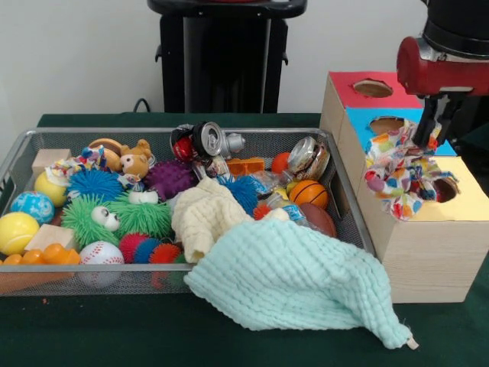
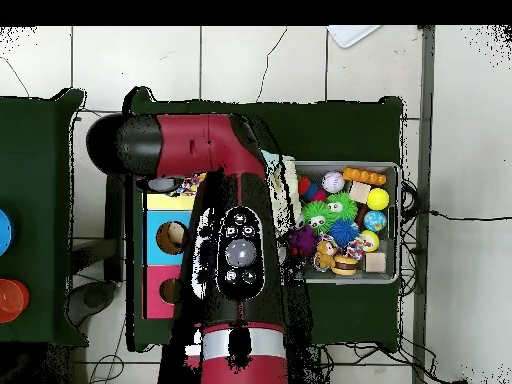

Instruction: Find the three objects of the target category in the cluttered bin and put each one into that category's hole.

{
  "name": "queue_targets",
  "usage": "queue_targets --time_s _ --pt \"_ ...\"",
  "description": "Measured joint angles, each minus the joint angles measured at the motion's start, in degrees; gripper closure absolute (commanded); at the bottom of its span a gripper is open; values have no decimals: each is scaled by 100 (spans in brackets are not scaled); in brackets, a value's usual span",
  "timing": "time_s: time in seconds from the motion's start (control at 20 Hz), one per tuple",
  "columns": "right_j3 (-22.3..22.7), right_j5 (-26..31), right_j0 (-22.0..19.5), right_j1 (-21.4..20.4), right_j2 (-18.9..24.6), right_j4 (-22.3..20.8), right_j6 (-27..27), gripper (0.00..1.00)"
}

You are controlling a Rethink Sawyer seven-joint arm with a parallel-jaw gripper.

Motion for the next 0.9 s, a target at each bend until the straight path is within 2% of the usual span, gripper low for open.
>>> queue_targets --time_s 0.4,0.55,0.9 --pt "109 -754 -199 186 50 334 0 100" --pt "164 -1156 -247 428 102 463 0 100" --pt "195 -1141 -236 617 144 612 0 100"
